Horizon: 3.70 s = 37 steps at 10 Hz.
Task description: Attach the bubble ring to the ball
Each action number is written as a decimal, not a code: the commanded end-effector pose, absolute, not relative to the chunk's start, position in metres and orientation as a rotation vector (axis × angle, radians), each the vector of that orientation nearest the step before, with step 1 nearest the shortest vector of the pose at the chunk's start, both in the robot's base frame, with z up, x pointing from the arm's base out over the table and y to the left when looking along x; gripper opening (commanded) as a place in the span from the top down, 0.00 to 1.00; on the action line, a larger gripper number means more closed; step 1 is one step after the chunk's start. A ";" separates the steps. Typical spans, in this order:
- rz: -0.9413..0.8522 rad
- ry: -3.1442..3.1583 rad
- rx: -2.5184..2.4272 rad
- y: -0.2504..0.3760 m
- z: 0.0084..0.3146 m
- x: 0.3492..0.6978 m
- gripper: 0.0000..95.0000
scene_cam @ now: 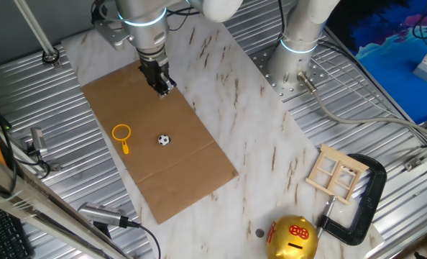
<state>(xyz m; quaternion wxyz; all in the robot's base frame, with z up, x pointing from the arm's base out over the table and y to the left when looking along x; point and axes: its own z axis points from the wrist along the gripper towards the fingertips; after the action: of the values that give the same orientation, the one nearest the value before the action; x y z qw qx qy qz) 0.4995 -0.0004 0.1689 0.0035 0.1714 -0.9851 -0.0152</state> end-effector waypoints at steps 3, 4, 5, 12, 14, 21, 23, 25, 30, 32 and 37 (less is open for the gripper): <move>-0.146 -3.052 0.774 0.000 0.169 0.499 1.00; -0.152 -3.049 0.799 0.000 0.169 0.499 1.00; -0.163 -3.036 0.836 0.000 0.169 0.499 1.00; -0.203 -2.913 1.068 0.000 0.169 0.500 1.00; -0.203 -2.891 1.123 -0.003 0.165 0.505 1.00; -0.237 -2.806 1.304 -0.038 0.130 0.583 1.00; -0.235 -2.794 1.324 -0.039 0.118 0.600 1.00; -0.235 -2.784 1.340 -0.039 0.109 0.611 1.00; -0.237 -2.716 1.337 -0.037 0.100 0.621 1.00; -0.230 -2.695 1.329 -0.037 0.100 0.621 1.00; -0.203 -2.683 1.345 -0.037 0.100 0.621 0.80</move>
<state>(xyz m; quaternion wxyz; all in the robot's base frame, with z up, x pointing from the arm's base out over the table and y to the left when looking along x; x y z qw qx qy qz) 0.6177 -0.0383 0.1005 0.0642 0.4466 -0.8901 -0.0646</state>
